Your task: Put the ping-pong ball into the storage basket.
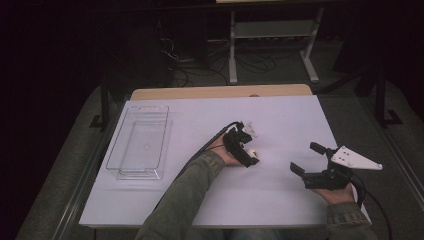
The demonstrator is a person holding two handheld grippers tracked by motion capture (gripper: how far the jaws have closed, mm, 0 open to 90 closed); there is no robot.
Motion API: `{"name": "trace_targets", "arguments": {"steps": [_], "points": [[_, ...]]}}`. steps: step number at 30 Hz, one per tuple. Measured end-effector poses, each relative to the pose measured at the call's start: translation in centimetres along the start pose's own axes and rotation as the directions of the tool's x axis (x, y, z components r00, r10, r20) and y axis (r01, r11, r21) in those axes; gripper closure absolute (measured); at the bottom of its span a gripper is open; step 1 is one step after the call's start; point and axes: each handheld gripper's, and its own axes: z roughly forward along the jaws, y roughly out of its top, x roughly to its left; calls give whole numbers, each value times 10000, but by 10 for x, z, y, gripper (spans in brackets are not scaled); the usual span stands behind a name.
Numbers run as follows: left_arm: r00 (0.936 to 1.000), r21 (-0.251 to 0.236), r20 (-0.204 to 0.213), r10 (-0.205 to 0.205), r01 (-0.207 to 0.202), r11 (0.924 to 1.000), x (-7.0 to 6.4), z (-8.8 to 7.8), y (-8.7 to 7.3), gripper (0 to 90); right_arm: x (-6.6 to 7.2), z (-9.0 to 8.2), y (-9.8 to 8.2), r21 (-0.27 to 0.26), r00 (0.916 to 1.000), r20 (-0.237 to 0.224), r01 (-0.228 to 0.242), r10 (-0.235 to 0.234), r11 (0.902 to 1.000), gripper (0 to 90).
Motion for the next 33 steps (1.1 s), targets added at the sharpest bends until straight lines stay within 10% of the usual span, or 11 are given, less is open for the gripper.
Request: {"name": "trace_targets", "arguments": {"steps": [33], "points": [[9995,126,-103,289,-288,9995,-3,9,-2,400,0,-1,0,-3,10000,4,-28,28,10000,0]]}}
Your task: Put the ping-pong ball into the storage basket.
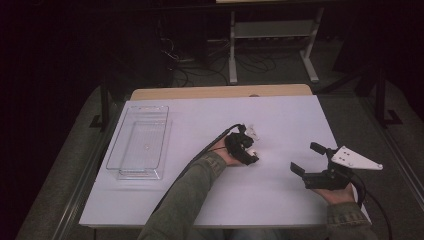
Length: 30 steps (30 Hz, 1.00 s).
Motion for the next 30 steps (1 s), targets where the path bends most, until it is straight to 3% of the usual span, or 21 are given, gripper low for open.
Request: {"name": "trace_targets", "arguments": {"steps": [8,17,30], "points": [[10000,-108,9,38,-38,9999,-1,0,0,501,0,0,0,9,10000,7,1,-1,10000,0],[9999,-179,21,124,-123,9998,0,-3,1,509,0,0,0,13,10000,13,4,-4,10000,0],[10000,-430,-32,-56,54,9991,4,-17,2,509,0,0,0,12,10000,22,9,-9,10000,0]]}}
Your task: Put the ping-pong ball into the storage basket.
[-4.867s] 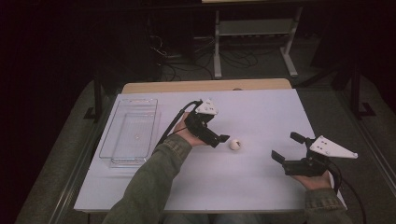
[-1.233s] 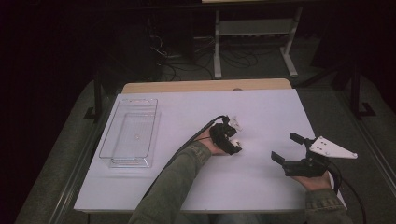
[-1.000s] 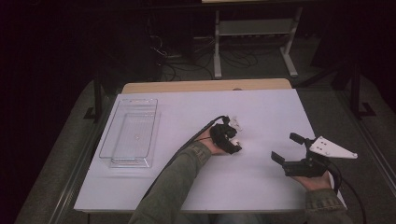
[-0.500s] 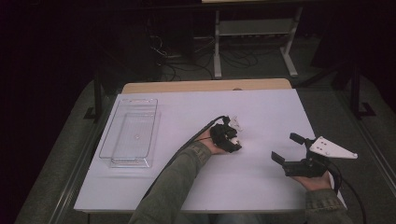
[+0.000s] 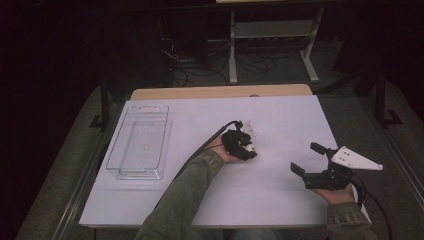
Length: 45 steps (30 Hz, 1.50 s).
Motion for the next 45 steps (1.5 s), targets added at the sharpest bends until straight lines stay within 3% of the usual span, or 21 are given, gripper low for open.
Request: {"name": "trace_targets", "arguments": {"steps": [19,45], "points": [[9999,-555,-144,-62,53,9984,3,-28,3,509,0,1,0,28,10000,15,32,-32,10000,0],[9972,-1454,-629,-401,306,9889,10,-71,1,510,0,1,-1,58,10000,32,32,-32,10000,0]]}}
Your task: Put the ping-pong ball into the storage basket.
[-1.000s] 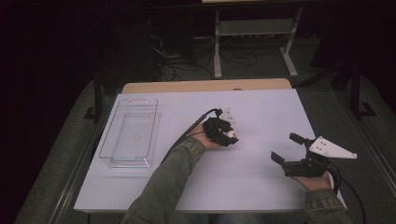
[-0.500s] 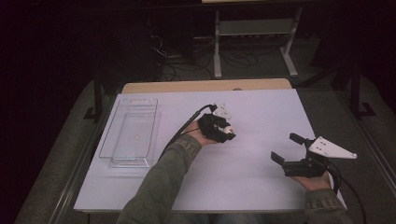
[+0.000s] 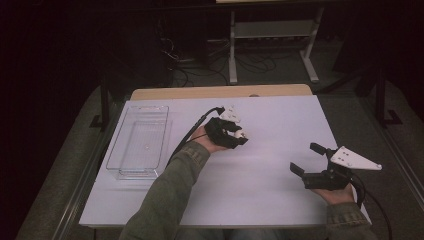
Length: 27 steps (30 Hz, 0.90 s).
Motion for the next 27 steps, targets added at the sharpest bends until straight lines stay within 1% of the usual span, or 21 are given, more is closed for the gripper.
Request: {"name": "trace_targets", "arguments": {"steps": [12,13,14,18,21,24,27], "points": [[9992,-160,-353,-209,204,9997,8,-21,-4,510,0,1,0,29,10000,3,-5,5,10000,0],[9991,-136,-391,-164,159,9998,9,-23,-4,509,0,1,0,28,10000,5,0,0,10000,0],[9988,-163,-432,-233,226,9996,9,-25,-5,509,0,1,0,32,10000,5,-3,3,10000,0],[9980,-234,-575,-251,238,9994,13,-33,-6,510,0,1,0,40,10000,9,8,-8,10000,0],[9972,-319,-659,-356,336,9989,14,-38,-7,510,1,1,0,38,10000,6,11,-11,10000,0],[9966,-309,-755,-327,305,9991,16,-43,-8,510,1,1,0,37,10000,12,23,-23,10000,0],[9956,-369,-839,-407,377,9986,18,-47,-9,510,1,1,-1,40,10000,18,26,-26,10000,0]]}}
